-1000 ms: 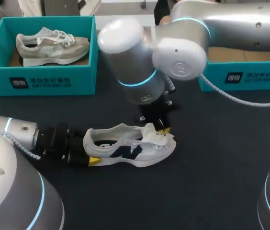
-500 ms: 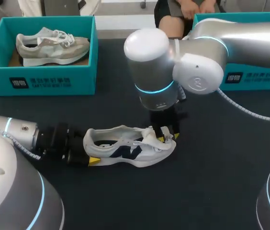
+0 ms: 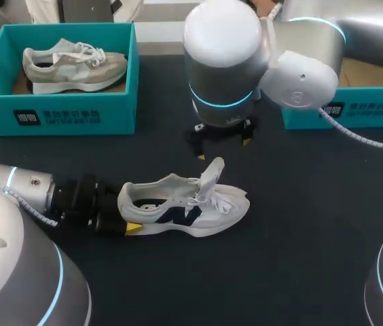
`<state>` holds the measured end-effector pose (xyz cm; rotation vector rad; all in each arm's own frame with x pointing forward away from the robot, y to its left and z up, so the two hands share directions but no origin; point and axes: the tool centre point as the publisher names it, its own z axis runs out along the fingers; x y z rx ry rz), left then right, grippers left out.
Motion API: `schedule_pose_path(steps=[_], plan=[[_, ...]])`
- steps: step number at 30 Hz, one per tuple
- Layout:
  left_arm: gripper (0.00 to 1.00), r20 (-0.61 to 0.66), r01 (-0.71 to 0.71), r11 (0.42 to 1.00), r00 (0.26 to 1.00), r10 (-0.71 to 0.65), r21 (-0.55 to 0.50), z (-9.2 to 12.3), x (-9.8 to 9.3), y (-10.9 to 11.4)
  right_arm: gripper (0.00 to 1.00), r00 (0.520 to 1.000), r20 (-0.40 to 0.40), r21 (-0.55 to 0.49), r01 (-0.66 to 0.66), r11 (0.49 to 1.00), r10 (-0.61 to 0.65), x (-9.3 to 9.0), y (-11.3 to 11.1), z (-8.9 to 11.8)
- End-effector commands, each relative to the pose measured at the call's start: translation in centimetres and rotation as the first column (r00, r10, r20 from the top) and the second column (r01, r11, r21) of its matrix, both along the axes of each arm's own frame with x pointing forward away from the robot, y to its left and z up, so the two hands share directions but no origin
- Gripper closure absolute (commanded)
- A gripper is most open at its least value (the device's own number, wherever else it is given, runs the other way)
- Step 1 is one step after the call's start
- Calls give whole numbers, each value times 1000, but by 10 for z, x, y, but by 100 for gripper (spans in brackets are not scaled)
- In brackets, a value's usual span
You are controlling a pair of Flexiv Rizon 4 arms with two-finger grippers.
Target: Take the shoe out of the shoebox, open the shoe tongue, remove and reinsert the insole, then place the shoe into the shoebox
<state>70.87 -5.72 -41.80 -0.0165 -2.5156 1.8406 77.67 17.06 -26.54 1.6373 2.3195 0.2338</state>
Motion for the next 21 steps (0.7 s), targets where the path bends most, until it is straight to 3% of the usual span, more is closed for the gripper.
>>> schedule_pose_path(steps=[1,3,4,5,6,9,10,21], plan=[[100,0,-3,1000,1000,3,0,-2,-2,0,0,971,27,39,-238,971,237,0,28,33],[100,0,-3,1000,1000,3,0,-2,-2,0,0,933,22,67,-361,930,360,1,46,41],[100,0,-3,1000,1000,3,0,-2,-2,0,50,907,11,82,-420,904,421,0,54,44],[100,0,-3,1000,1000,3,0,-2,-2,0,66,883,10,93,-468,879,469,0,61,47],[100,0,-3,1000,1000,3,0,-2,-2,0,100,845,-4,114,-531,840,535,-1,69,50],[100,0,-3,1000,1000,3,0,-2,-2,0,100,682,-84,152,-712,686,726,-13,97,57],[100,0,-3,1000,1000,3,0,-2,-2,0,100,605,-116,196,-763,616,788,-19,108,59],[100,0,-3,1000,1000,3,0,-2,-2,0,100,605,-116,196,-763,616,788,-19,108,59]])
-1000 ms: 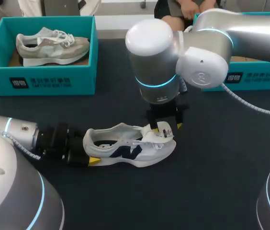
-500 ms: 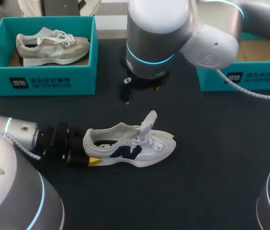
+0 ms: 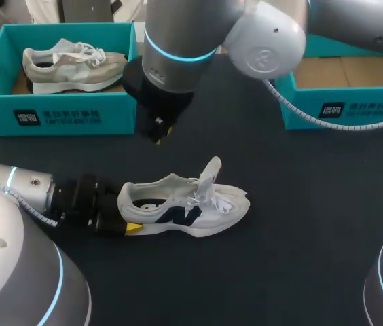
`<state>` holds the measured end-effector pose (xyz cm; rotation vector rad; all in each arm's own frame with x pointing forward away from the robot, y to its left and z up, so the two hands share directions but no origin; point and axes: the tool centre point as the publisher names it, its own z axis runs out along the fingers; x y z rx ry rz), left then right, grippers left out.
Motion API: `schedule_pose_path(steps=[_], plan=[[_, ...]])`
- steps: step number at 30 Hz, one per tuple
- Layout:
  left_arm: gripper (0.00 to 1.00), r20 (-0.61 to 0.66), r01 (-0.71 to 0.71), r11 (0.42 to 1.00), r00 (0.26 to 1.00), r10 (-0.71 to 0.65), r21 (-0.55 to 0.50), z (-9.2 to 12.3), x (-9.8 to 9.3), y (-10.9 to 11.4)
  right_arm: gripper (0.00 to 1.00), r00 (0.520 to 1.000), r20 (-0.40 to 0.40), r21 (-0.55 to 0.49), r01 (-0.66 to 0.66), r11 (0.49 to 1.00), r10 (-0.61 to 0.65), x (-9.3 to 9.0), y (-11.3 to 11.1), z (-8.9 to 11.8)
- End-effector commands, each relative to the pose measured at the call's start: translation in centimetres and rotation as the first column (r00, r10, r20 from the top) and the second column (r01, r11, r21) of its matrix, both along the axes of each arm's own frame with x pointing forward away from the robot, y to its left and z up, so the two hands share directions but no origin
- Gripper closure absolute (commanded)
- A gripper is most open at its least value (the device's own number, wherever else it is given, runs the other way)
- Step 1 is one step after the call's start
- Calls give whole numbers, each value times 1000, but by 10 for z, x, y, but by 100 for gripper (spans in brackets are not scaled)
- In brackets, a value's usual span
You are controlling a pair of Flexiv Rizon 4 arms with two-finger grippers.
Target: Take the shoe out of the shoebox, open the shoe tongue, remove and reinsert the insole, then place the shoe into the shoebox
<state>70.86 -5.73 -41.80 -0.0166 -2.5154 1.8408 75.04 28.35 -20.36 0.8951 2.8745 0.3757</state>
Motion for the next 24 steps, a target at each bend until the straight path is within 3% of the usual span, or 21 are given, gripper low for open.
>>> schedule_pose_path(steps=[1,11,13,18,24], plan=[[100,0,-3,1000,1000,3,0,-2,-2,0,100,960,-98,52,-256,965,260,8,-5,-3],[100,0,-3,1000,1000,3,0,-2,-2,0,100,960,-98,52,-256,965,260,8,-5,-3],[100,0,-3,1000,1000,3,0,-2,-2,0,100,955,-115,-41,-279,959,273,2,-3,-13],[100,0,-3,1000,1000,3,0,-2,-2,0,100,952,-103,-133,-299,945,287,-10,-4,-43],[100,0,-3,1000,1000,3,0,-2,-2,0,100,932,-121,-163,-358,919,341,-18,1,-69]])
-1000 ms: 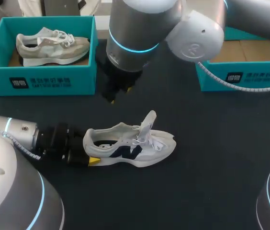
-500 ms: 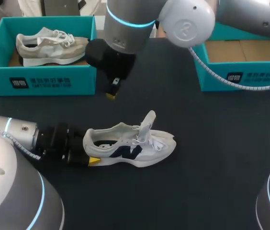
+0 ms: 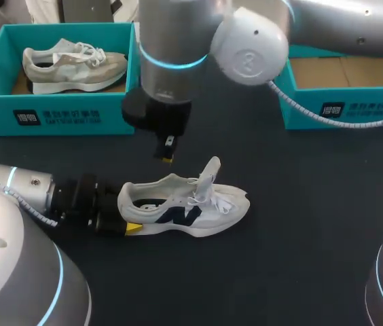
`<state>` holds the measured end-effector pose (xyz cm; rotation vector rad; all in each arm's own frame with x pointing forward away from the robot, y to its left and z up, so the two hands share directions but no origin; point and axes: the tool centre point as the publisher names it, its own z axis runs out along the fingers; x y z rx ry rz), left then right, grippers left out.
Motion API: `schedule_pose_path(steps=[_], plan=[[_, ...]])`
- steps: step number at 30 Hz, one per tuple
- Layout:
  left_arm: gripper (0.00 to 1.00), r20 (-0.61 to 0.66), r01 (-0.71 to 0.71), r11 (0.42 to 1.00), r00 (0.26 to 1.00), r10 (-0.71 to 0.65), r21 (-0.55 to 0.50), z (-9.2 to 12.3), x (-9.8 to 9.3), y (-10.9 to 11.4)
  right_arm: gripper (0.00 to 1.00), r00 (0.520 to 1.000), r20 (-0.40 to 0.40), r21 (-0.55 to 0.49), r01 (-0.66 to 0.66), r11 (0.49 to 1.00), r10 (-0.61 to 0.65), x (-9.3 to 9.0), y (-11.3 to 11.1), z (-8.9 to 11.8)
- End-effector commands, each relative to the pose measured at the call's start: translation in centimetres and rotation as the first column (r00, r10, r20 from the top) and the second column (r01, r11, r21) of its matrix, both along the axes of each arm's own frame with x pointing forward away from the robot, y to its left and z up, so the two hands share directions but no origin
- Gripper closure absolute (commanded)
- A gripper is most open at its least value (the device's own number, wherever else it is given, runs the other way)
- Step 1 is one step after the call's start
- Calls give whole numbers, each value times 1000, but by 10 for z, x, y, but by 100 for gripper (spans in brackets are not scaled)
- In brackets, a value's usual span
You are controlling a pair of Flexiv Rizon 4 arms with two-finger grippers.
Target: Take the shoe out of the shoebox, open the shoe tongue, remove and reinsert the insole, then place the shoe into the shoebox
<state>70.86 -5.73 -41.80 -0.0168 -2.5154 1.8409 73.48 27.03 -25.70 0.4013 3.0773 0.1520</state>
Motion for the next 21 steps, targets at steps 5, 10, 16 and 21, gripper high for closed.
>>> schedule_pose_path(steps=[5,10,16,21], plan=[[100,0,-3,1000,1000,3,0,-2,-2,0,100,999,-30,-63,-43,997,41,-6,18,-37],[100,0,-3,1000,1000,3,0,-2,-2,0,100,996,-59,-79,-70,994,66,-9,21,-57],[100,0,-3,1000,1000,3,0,-2,-2,0,100,992,-99,-71,-88,994,81,-14,25,-79],[100,0,-3,1000,1000,3,0,-2,-2,0,100,992,-111,-38,-72,997,67,-14,26,-91]])
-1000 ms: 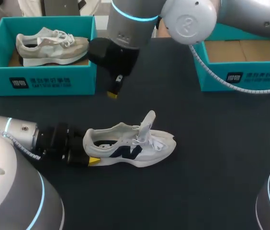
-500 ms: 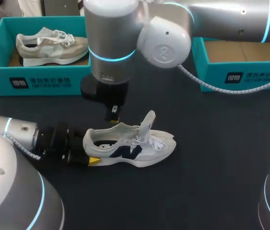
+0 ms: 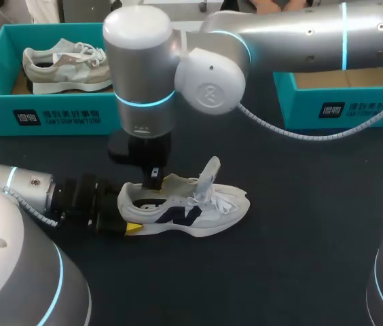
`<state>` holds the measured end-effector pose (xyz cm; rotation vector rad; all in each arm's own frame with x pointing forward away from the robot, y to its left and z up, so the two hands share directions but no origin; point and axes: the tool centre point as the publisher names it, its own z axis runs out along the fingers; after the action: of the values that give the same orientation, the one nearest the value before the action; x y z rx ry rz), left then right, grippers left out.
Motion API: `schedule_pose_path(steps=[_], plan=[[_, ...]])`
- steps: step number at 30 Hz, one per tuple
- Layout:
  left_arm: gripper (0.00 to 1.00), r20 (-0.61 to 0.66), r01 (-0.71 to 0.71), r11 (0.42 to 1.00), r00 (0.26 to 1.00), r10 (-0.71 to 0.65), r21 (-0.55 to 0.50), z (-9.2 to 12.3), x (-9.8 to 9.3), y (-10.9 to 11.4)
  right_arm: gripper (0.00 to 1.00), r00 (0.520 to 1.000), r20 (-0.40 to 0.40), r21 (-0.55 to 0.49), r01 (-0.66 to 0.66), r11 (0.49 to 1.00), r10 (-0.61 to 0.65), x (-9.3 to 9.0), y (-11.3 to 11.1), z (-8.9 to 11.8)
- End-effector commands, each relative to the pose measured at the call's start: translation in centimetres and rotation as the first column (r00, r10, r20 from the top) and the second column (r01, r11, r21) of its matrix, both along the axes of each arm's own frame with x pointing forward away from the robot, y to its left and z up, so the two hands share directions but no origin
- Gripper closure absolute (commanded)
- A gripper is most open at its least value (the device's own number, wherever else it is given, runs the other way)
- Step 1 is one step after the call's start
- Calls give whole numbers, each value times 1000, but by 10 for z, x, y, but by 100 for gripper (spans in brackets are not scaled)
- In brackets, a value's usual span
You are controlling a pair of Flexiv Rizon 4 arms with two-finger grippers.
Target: Take the shoe out of the shoebox, open the shoe tongue, remove and reinsert the insole, then place the shoe into the shoebox
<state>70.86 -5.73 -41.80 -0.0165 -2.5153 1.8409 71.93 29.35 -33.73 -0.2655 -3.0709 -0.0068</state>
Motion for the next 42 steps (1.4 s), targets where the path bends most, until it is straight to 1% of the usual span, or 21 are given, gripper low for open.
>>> schedule_pose_path(steps=[1,21,22,24,25,26,28,29,30,31,40,41,42], plan=[[100,0,-3,1000,1000,3,0,-2,-2,0,100,1000,-11,39,23,999,-22,1,3,-11],[100,0,-3,1000,1000,3,0,-2,-2,0,100,1000,-11,39,23,999,-22,1,3,-11],[100,0,-3,1000,1000,3,0,-2,-2,0,100,1000,-11,42,27,999,-27,2,3,-12],[100,0,-3,1000,1000,3,0,-2,-2,0,100,999,16,47,30,998,-31,2,3,-14],[100,0,-3,1000,1000,3,0,-2,-2,0,100,1000,11,42,27,999,-28,3,2,-15],[100,0,-3,1000,1000,3,0,-2,-2,0,100,999,30,54,29,998,-31,3,2,-17],[100,0,-3,1000,1000,3,0,-2,-2,0,100,999,27,43,18,999,-19,5,1,-21],[100,0,-3,1000,1000,3,0,-2,-2,0,100,999,45,28,13,1000,-14,6,1,-22],[100,0,-3,1000,1000,3,0,-2,-2,0,100,999,36,18,8,1000,-8,7,0,-24],[100,0,-3,1000,1000,3,0,-2,-2,0,100,999,51,27,14,1000,-15,7,-1,-26],[100,0,-3,1000,1000,3,0,-2,-2,0,100,1000,27,21,11,1000,-12,5,-8,-36],[100,0,-3,1000,1000,3,0,-2,-2,0,93,1000,24,19,8,1000,-9,5,-7,-36],[100,0,-3,1000,1000,3,0,-2,-2,0,92,1000,23,21,9,1000,-9,4,-8,-37]])
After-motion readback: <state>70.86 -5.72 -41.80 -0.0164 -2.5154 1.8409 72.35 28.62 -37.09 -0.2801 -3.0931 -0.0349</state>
